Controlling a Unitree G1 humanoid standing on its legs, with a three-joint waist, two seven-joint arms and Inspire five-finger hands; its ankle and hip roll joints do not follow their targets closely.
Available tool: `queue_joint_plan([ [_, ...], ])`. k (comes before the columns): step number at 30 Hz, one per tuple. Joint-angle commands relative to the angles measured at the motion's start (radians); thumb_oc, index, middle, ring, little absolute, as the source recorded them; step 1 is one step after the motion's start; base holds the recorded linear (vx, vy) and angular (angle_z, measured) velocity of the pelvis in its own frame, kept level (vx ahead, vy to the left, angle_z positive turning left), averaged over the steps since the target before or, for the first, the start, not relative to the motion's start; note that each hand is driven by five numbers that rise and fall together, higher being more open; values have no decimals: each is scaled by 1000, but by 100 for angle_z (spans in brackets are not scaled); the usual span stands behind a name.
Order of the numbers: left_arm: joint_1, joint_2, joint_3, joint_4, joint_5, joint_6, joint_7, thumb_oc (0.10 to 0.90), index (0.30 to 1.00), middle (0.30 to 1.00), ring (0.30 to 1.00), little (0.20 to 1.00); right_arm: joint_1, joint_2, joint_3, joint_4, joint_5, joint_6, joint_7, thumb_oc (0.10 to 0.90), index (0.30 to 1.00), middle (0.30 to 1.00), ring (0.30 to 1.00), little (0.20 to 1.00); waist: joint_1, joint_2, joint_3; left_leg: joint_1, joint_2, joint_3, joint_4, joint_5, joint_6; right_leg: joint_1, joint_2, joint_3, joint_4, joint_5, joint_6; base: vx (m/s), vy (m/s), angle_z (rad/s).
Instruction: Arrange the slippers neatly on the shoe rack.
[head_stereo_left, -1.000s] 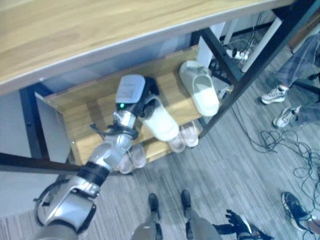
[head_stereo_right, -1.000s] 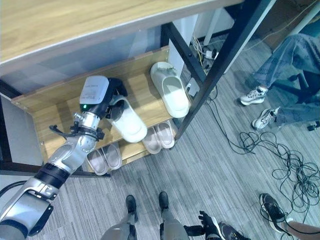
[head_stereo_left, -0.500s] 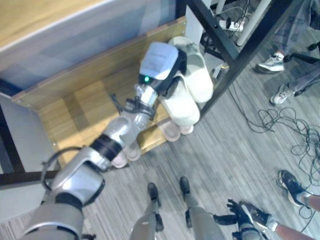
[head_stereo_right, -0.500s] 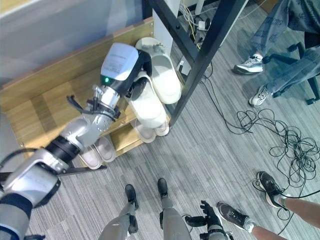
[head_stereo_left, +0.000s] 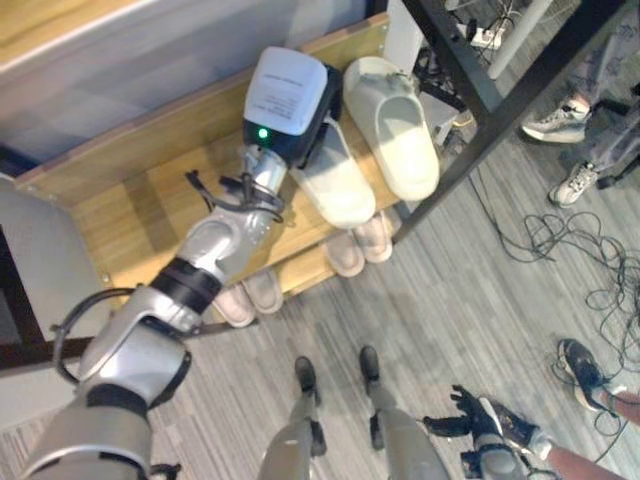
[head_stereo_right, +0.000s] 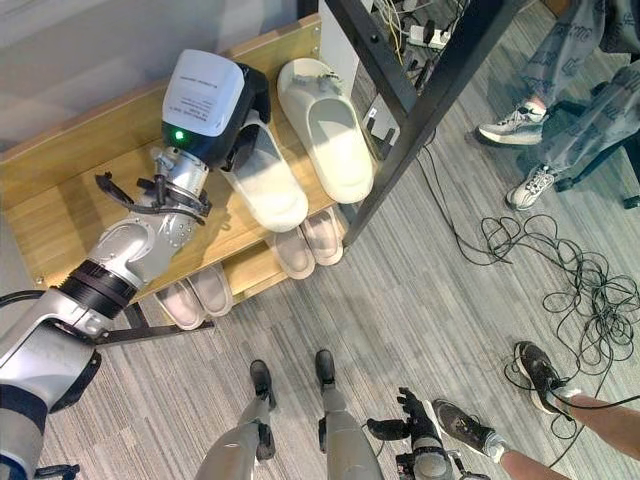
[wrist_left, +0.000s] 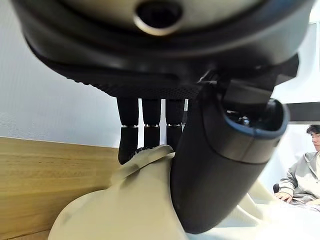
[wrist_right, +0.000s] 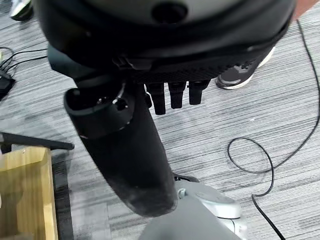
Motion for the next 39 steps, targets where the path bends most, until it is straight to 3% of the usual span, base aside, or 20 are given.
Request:
queue_joint_plan([
  [1, -233, -68, 24, 48, 5, -2, 73, 400, 300, 300, 300, 300, 37, -68, 0, 5, 22, -2, -27, 800, 900, 900, 900, 900, 2, -9, -49, -3, 16, -93, -7, -73, -70, -10, -91, -79, 6, -28, 119, -8, 6, 7],
  [9, -324, -128, -26, 109, -1, 3, 49, 400, 300, 300, 300, 300, 2, -68, 14, 24, 28, 5, -32, 800, 900, 900, 900, 900, -4, -4, -25, -25, 13, -90, -7, -65, -69, -34, -94, -73, 12, -22, 117, 0, 0, 0],
  [14, -413, -148, -102, 253, 48, 45, 45, 400, 300, 300, 300, 300, -28, -67, 30, 57, 33, 1, -43, 800, 900, 900, 900, 900, -13, 3, -9, -50, 12, -82, -7, -59, -66, -71, -93, -62, 18, -14, 117, -6, 1, 0],
  [15, -415, -149, -104, 256, 48, 45, 47, 449, 373, 373, 373, 373, -29, -66, 29, 57, 34, 1, -43, 800, 900, 900, 900, 900, -13, 3, -8, -50, 12, -81, -7, -59, -66, -72, -93, -62, 19, -14, 117, 0, 0, 0],
  [16, -419, -150, -110, 267, 51, 48, 42, 800, 900, 900, 900, 900, -34, -64, 34, 58, 33, 0, -44, 800, 900, 900, 900, 900, -11, 5, -8, -51, 12, -80, -7, -59, -66, -75, -93, -62, 20, -14, 117, 0, 0, 0],
  [26, -363, -193, -51, 280, 21, 71, 33, 800, 900, 900, 900, 900, -28, -51, 34, 64, 44, 5, -37, 800, 900, 900, 900, 900, -7, 14, -19, -39, 10, -84, -7, -64, -65, -61, -96, -73, 29, -26, 115, -2, -1, -1],
  [39, -287, -245, -26, 236, -5, 41, 17, 800, 900, 900, 900, 900, -34, -39, 25, 104, 49, 29, -27, 800, 900, 900, 900, 900, 3, 12, -39, -2, 1, -79, -7, -80, -60, -35, -108, -75, 49, -37, 115, -3, 0, 0],
])
